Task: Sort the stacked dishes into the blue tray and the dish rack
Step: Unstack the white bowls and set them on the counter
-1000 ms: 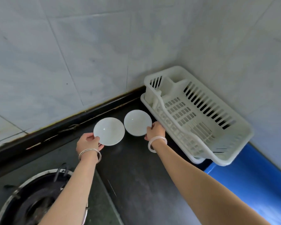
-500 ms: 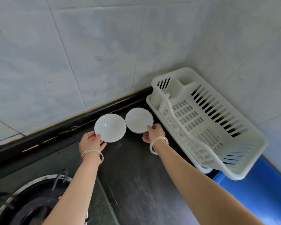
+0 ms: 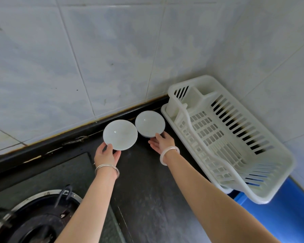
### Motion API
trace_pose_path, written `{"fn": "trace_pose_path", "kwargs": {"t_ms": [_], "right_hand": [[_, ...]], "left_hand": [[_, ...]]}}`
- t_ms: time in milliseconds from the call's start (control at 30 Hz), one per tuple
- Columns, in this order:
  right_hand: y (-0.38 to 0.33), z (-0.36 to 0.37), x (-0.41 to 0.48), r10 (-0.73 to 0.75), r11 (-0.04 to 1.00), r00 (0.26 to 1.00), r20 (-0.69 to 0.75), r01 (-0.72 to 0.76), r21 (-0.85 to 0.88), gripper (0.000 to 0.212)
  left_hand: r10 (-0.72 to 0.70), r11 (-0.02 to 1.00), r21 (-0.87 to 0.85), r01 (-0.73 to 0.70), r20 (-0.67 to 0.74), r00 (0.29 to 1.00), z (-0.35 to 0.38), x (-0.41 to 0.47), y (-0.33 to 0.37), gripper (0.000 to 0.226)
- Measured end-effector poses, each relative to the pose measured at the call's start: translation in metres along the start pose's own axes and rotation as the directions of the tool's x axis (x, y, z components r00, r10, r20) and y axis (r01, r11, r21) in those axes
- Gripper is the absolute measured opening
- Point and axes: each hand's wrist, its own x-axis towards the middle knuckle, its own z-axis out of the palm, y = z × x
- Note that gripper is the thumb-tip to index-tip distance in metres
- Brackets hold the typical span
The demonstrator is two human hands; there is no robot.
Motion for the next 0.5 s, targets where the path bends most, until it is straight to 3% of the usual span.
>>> {"fn": "trace_pose_path", "kwargs": {"t_ms": [500], "right_hand": [[-0.013,0.016,0.009,-0.014,0.993,0.999,0.029,0.018,-0.12,0.046]], "left_hand": [[-0.015,0.999,-0.036,0.013,-0.05,0.999,0.011,0.007,0.002,0.035]]}}
